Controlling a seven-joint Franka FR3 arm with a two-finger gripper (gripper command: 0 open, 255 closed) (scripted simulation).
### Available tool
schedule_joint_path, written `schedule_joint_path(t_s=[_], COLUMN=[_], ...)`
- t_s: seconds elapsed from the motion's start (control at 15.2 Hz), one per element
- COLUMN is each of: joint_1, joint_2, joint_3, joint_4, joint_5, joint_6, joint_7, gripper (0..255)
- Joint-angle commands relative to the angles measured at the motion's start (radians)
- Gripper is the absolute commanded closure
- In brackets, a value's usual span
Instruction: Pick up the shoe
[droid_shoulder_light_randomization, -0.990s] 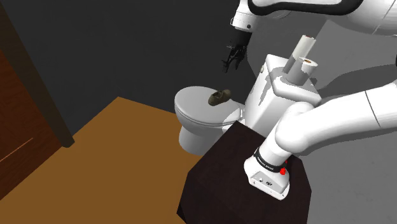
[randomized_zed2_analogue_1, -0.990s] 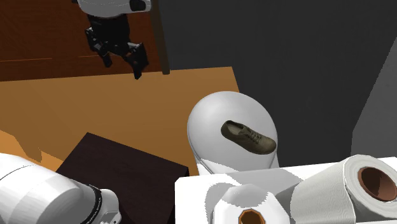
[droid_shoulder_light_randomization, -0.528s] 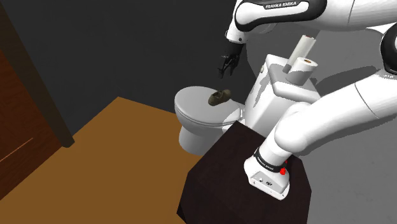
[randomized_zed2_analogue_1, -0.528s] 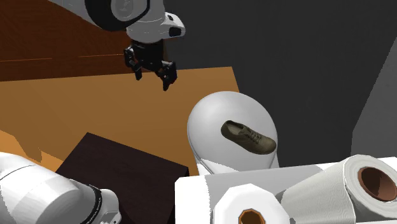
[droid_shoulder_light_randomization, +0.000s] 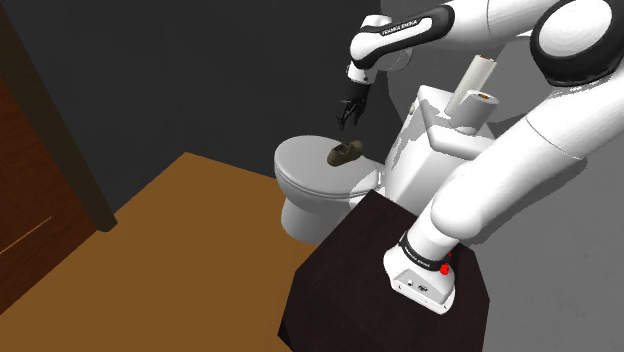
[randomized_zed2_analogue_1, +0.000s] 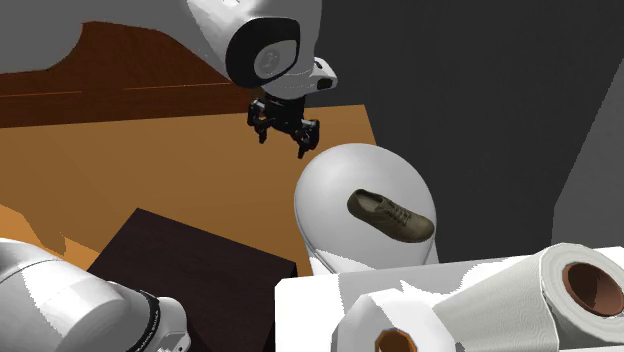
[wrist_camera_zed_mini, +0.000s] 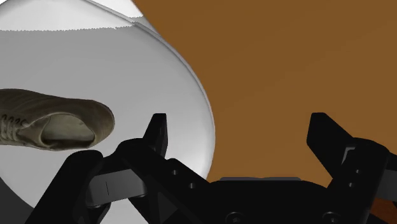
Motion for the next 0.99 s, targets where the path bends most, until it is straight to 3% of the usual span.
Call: schedule_joint_path(t_s=[0.0, 0.46, 0.92], joint_1=[-0.006, -0.041, -0.129], joint_2=[0.071, 0.347, 0.629], joint_3=[-0.025, -0.071, -0.051], joint_4=[0.019, 0.152, 0.348], joint_5=[0.017, 0.133, 0.259], joint_6=[0.045, 0.151, 0.196], joint_7=[-0.046, -0.21, -0.349], gripper=[0, 0, 0])
